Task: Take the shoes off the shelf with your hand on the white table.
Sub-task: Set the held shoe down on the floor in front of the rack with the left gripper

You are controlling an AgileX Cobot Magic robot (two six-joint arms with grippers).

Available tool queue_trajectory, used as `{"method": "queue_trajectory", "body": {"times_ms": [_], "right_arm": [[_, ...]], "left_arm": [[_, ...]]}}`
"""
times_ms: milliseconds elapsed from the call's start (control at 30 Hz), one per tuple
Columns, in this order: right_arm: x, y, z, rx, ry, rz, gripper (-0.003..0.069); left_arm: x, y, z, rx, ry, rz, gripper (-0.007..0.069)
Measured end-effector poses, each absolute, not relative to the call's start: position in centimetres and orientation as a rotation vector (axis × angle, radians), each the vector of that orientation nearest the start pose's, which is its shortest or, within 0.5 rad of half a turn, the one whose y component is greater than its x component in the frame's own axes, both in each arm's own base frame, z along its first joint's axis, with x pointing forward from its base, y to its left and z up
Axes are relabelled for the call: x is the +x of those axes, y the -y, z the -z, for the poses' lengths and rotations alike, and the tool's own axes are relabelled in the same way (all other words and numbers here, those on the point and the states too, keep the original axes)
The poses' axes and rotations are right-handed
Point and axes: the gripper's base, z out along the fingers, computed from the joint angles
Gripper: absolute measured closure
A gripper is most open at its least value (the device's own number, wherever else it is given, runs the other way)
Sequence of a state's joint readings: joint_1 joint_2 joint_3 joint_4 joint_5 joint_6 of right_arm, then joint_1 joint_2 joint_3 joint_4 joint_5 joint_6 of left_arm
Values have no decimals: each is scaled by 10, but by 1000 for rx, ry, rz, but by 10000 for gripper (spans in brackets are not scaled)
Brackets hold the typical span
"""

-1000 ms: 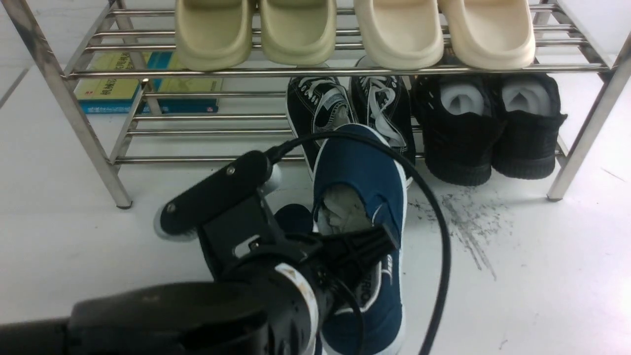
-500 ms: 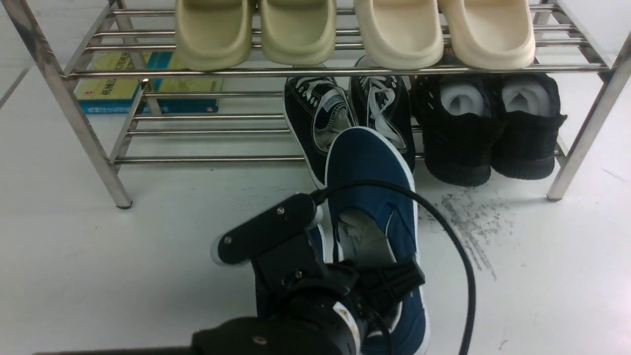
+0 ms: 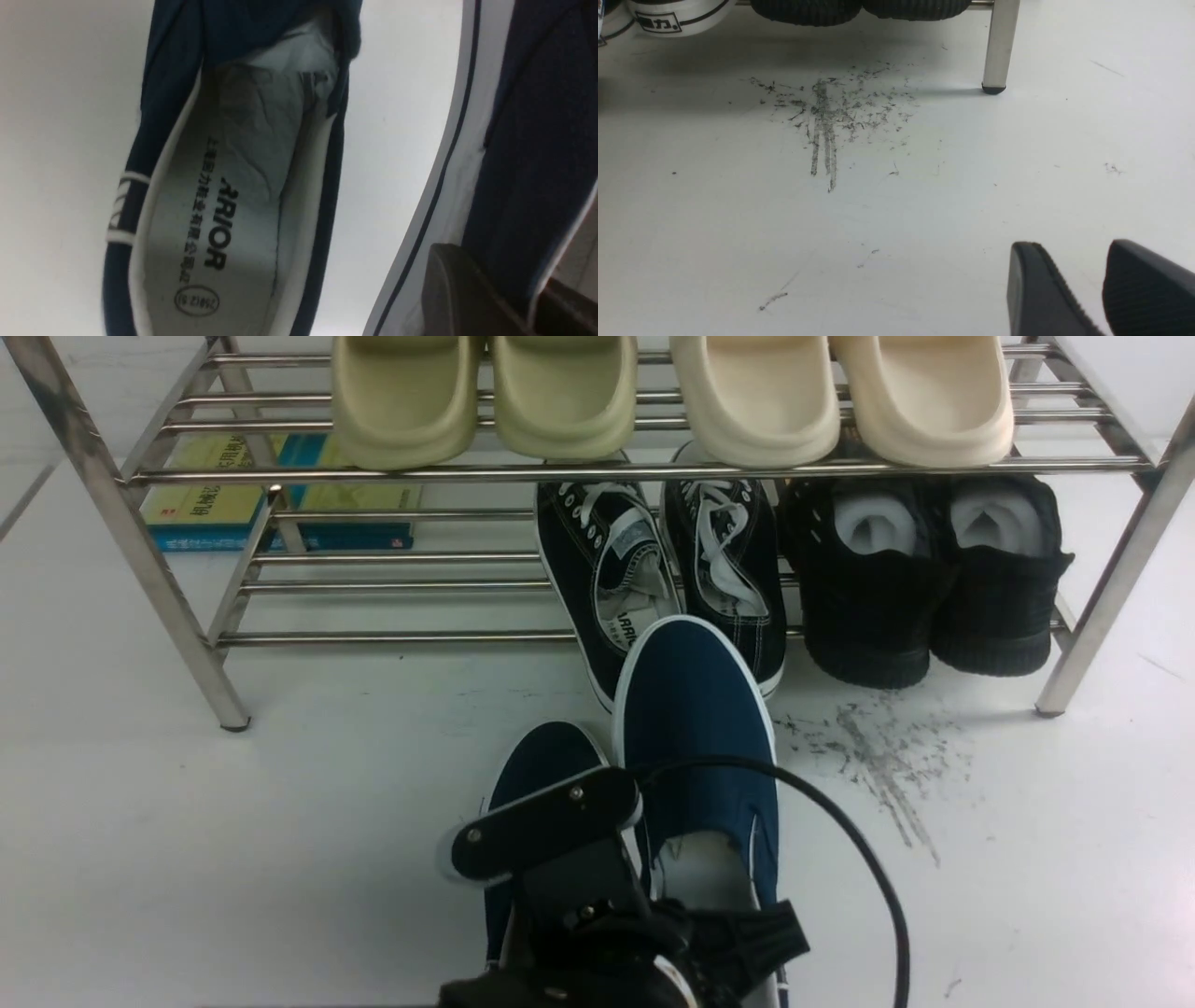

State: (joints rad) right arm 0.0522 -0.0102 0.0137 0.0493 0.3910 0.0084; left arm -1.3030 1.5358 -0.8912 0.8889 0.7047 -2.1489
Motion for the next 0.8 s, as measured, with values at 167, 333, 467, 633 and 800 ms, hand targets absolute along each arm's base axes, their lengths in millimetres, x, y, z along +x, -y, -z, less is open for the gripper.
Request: {"method": "queue_trajectory", "body": {"times_ms": [167,333,467,633,800], "right_arm": [[52,-4,-174,-11,-1879,-91,420],[52,-4,-174,-11,-1879,-91,420],[52,-4,-174,-11,-1879,-91,420],[52,-4,-174,-11,-1879,-91,420],[52,-4,-174,-11,-1879,-91,420]], "left_arm": [[126,271,-235,-201,-2391,517,559],[127,267,-264,-199,-2312,575,555],[119,256,-286,-181,-2271,592,553],[92,254,-295,-117,-2261,591,553],[62,259,-294,-65,-2286,611,553]]}}
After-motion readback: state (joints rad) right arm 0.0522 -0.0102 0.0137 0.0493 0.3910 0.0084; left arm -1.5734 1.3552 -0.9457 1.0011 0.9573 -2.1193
